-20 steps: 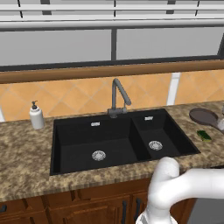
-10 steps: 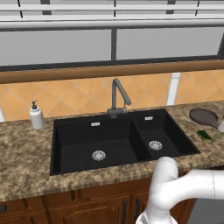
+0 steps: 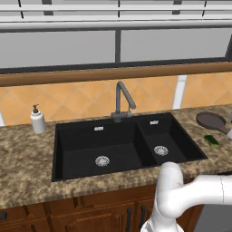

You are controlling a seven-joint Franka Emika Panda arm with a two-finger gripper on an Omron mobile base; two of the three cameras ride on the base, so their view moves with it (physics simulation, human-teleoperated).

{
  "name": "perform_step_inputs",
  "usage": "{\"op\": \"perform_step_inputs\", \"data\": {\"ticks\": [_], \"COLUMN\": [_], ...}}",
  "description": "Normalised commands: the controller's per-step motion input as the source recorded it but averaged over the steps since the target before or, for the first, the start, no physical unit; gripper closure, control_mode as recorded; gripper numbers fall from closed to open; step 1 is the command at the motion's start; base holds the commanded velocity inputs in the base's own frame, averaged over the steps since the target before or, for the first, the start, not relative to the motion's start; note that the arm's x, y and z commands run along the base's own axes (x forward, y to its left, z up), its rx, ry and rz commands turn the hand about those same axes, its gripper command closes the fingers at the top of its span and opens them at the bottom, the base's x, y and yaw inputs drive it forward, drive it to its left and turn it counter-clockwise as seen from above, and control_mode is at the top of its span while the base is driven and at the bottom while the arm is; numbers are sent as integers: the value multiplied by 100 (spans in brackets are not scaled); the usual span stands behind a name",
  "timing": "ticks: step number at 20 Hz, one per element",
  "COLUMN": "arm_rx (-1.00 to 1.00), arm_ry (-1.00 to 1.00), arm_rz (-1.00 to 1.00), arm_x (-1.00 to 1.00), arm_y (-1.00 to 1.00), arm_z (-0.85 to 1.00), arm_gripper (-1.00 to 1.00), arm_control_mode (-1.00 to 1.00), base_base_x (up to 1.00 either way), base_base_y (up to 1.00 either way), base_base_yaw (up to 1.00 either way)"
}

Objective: Pick the pan and sponge and place them into the sink. Then turn on the water.

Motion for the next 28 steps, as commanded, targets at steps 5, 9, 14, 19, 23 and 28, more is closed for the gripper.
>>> {"op": "perform_step_inputs", "data": {"ticks": [5,9,14,19,23,28], "arm_rx": [0,0,0,0,0,12], "arm_ry": [0,0,1,-3,-12,-27], "arm_rz": [7,5,2,0,0,-2], "arm_x": [6,0,0,0,1,-3], "arm_y": [-9,0,0,7,6,54], "arm_z": [-25,-35,-41,-31,-6,27], "arm_gripper": [-100,-100,100,100,100,100], "arm_control_mode": [-100,-100,-100,-100,-100,-100], "base_base_x": [0,0,0,0,0,0], "base_base_y": [0,0,0,0,0,0], "base_base_yaw": [0,0,0,0,0,0]}}
